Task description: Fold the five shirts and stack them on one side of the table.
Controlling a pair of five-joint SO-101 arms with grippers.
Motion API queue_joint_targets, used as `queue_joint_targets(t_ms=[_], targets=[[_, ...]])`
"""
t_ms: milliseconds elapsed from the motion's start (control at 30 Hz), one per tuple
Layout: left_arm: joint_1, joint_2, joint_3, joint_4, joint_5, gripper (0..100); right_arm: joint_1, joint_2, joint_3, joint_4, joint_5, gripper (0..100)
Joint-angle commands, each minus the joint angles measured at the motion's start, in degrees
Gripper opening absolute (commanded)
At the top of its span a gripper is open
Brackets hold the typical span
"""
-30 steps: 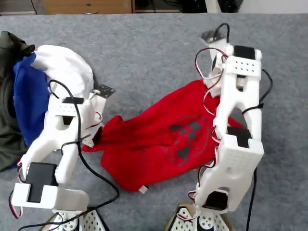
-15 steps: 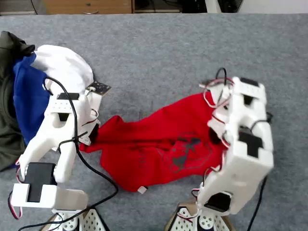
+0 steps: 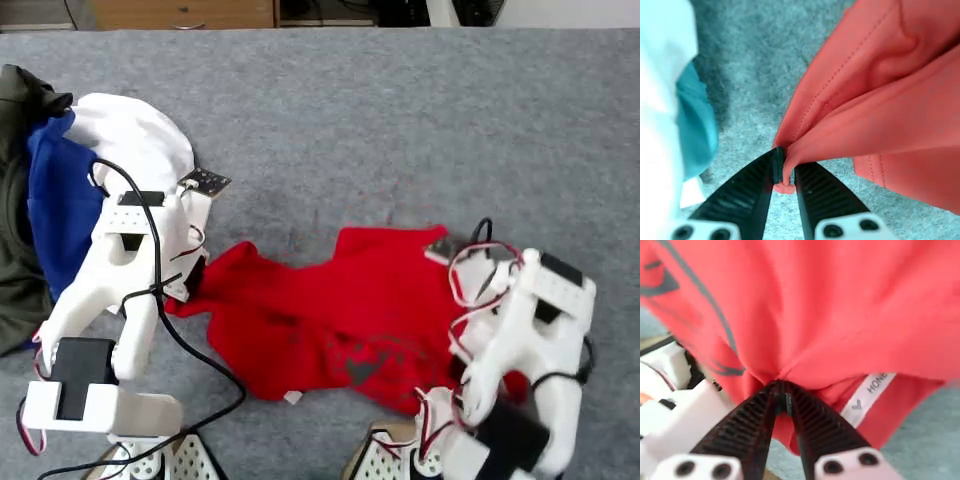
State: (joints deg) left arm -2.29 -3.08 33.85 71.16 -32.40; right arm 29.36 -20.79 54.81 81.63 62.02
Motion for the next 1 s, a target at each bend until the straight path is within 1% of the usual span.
queue_joint_targets(t_ms=[0,133,200,267,333,467,600,733,800,967], targets=[[-0.79,-0.13,-2.46,0.62,0.35,2,0.84,-5.32,1.80,5.36,5.19,0.4],[-1.85,-0.13,-2.46,0.62,0.35,2,0.84,-11.65,-0.57,11.52,9.05,0.3],[-2.37,-0.13,-2.55,0.62,0.26,2,0.84,-16.04,-5.14,14.59,10.46,0.4],[-2.37,-0.13,-2.55,0.62,0.26,2,0.75,-19.65,-11.38,15.82,10.29,0.4],[-2.29,-0.13,-2.37,0.62,0.26,2,-1.98,-21.58,-17.54,15.91,7.38,0.4],[-1.85,-0.13,-2.46,0.53,0.26,2,-9.98,-18.77,-29.32,16.00,-2.99,0.5],[-1.76,-0.13,-2.46,0.35,0.26,2,-17.71,-8.92,-38.29,14.24,-12.84,0.5],[-1.85,-0.13,-2.11,0.35,0.26,2,-22.64,6.37,-45.05,7.91,-21.45,2.7],[-2.02,-0.13,-2.02,0.62,0.26,2,-24.31,14.81,-48.84,5.80,-23.21,4.6],[-2.29,-0.13,-2.02,0.70,0.35,2,-27.21,33.63,-59.30,5.10,-23.47,5.0]])
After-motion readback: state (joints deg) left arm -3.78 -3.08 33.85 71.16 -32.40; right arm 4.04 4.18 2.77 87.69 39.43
